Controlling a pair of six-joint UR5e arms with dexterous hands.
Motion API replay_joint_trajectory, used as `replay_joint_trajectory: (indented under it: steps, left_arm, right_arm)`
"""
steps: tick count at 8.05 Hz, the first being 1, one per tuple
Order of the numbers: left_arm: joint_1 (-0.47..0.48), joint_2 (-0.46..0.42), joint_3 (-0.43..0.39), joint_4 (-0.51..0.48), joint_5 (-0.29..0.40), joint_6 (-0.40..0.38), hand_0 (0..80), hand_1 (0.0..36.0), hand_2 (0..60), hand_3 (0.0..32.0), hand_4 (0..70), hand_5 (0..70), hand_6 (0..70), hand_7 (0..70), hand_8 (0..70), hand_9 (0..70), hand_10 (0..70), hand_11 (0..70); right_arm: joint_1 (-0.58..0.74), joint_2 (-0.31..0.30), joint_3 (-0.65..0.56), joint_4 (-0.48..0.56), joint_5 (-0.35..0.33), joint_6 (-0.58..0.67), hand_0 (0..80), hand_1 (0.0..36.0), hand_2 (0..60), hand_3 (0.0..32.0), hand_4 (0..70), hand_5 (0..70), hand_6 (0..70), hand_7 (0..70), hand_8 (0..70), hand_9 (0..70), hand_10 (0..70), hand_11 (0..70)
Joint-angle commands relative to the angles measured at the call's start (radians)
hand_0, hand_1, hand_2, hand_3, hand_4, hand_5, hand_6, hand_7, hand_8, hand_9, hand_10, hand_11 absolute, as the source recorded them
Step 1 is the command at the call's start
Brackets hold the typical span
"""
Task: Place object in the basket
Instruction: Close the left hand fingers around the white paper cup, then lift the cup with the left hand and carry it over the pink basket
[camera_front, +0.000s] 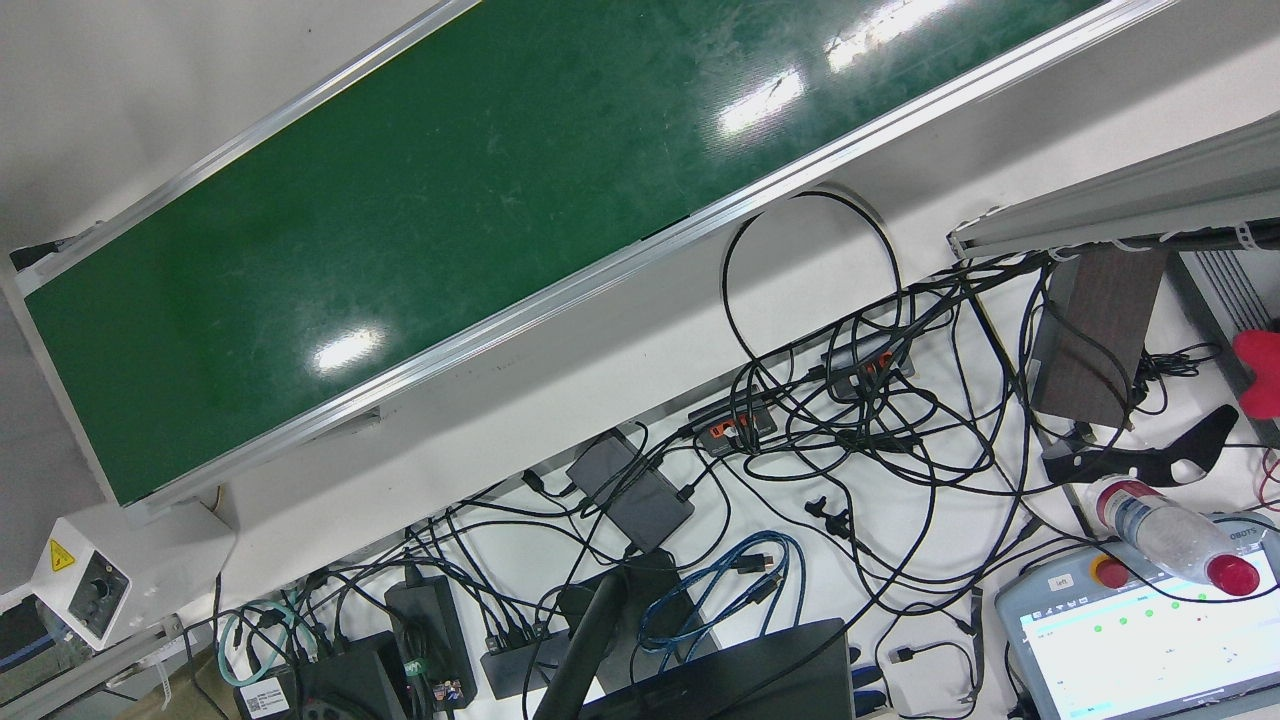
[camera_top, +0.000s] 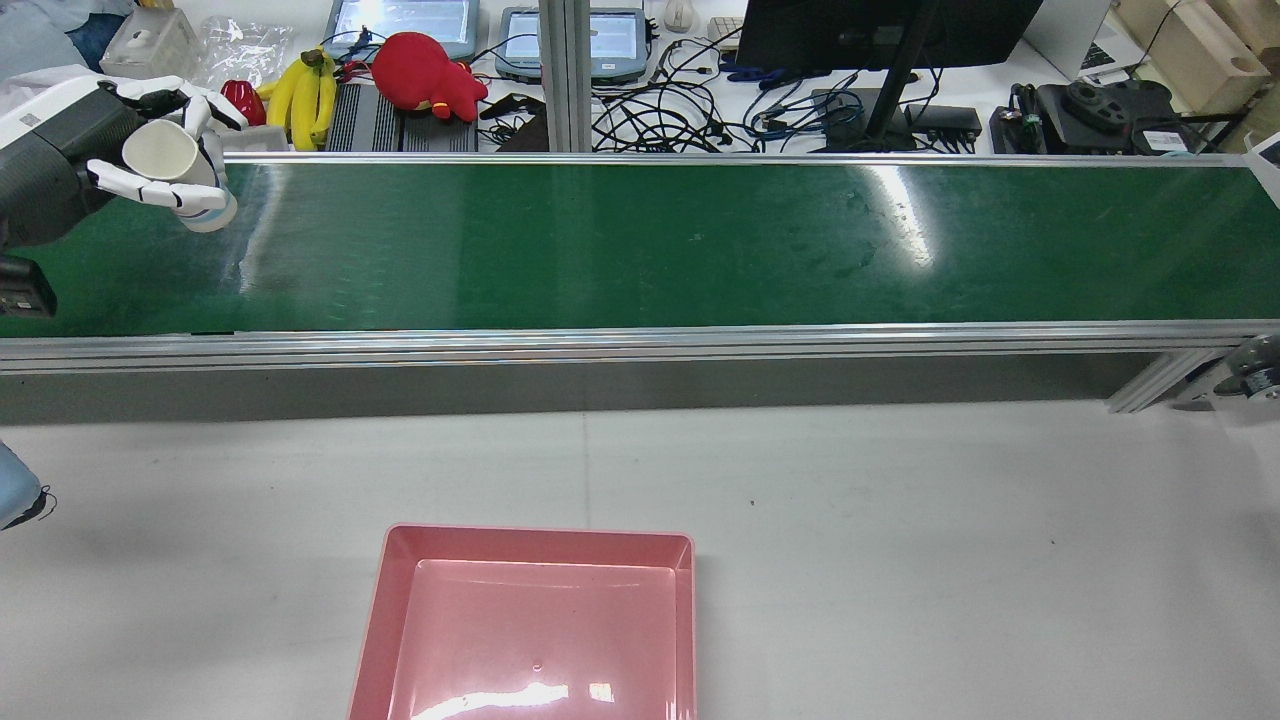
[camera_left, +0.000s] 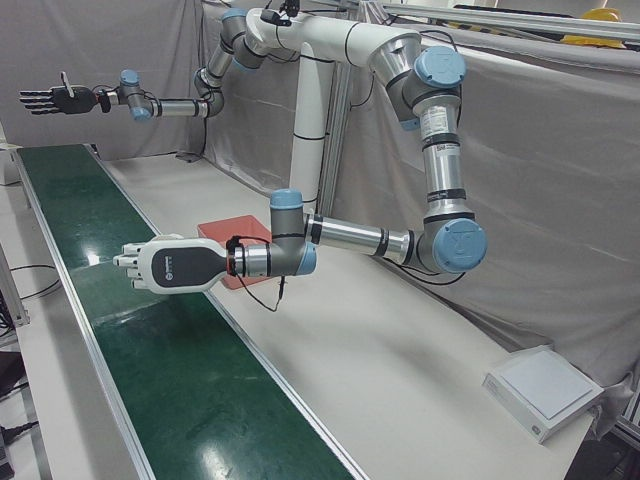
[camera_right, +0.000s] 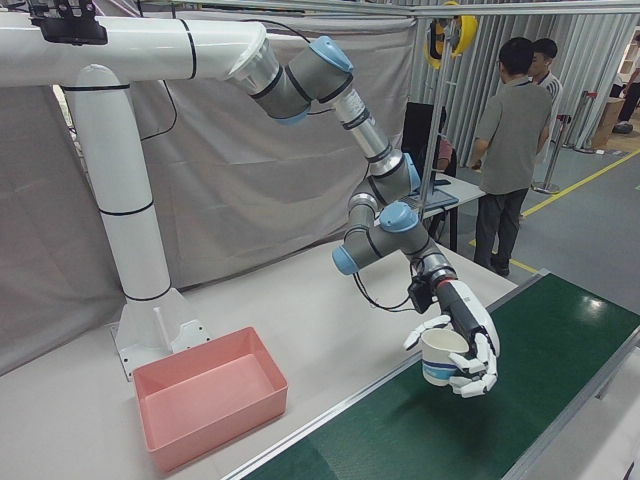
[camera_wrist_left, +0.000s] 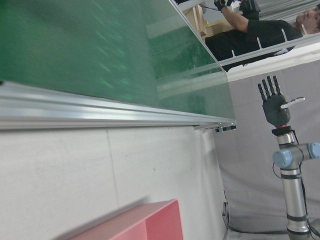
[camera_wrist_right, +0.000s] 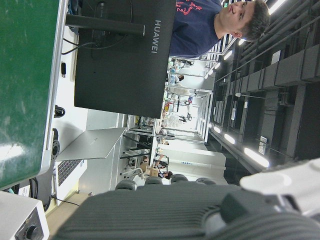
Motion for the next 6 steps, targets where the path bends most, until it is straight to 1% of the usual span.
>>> replay_joint_trajectory:
  steps: [1, 2, 3, 4, 5, 6]
  left_arm:
    - [0.069, 0.001, -0.256, 0.171, 0.041, 0.062, 54.6, 16.9, 16.7, 0.0, 29.5, 70.0, 20.7, 41.3, 37.3, 51.7, 31.1, 45.6]
    - [0.127, 0.001, -0.34, 0.247, 0.045, 0.095, 55.0, 17.2, 16.0, 0.0, 27.8, 70.0, 19.9, 40.1, 36.6, 50.9, 30.9, 45.4]
    - [0.189, 0.001, -0.418, 0.309, 0.045, 0.153, 54.6, 16.9, 16.0, 0.0, 28.2, 70.0, 19.8, 39.9, 36.4, 50.7, 31.0, 45.4]
    - [0.275, -0.001, -0.475, 0.37, 0.044, 0.199, 54.8, 16.9, 15.5, 0.0, 28.4, 70.0, 19.8, 39.4, 36.0, 50.1, 30.9, 45.4]
    - [0.34, -0.002, -0.509, 0.394, 0.042, 0.233, 55.7, 17.4, 15.0, 0.0, 28.4, 70.0, 20.2, 39.8, 36.2, 50.4, 30.8, 45.3]
    - [0.424, -0.017, -0.522, 0.426, 0.039, 0.278, 56.2, 17.7, 15.1, 0.0, 29.4, 70.0, 20.5, 40.3, 36.4, 50.5, 30.6, 45.0]
  right_arm:
    - [0.0, 0.0, 0.0, 0.0, 0.0, -0.001, 0.0, 0.0, 0.0, 0.0, 0.0, 0.0, 0.0, 0.0, 0.0, 0.0, 0.0, 0.0]
    - [0.0, 0.0, 0.0, 0.0, 0.0, -0.001, 0.0, 0.0, 0.0, 0.0, 0.0, 0.0, 0.0, 0.0, 0.0, 0.0, 0.0, 0.0]
    - [0.0, -0.002, 0.0, 0.0, 0.0, -0.001, 0.0, 0.0, 0.0, 0.0, 0.0, 0.0, 0.0, 0.0, 0.0, 0.0, 0.0, 0.0]
    - [0.001, 0.0, 0.0, 0.0, 0.0, -0.001, 0.0, 0.0, 0.0, 0.0, 0.0, 0.0, 0.0, 0.0, 0.0, 0.0, 0.0, 0.0]
    - [0.0, 0.0, 0.0, 0.0, 0.0, -0.001, 0.0, 0.0, 0.0, 0.0, 0.0, 0.0, 0.0, 0.0, 0.0, 0.0, 0.0, 0.0]
    - [0.001, 0.0, 0.0, 0.0, 0.0, -0.001, 0.0, 0.0, 0.0, 0.0, 0.0, 0.0, 0.0, 0.0, 0.0, 0.0, 0.0, 0.0]
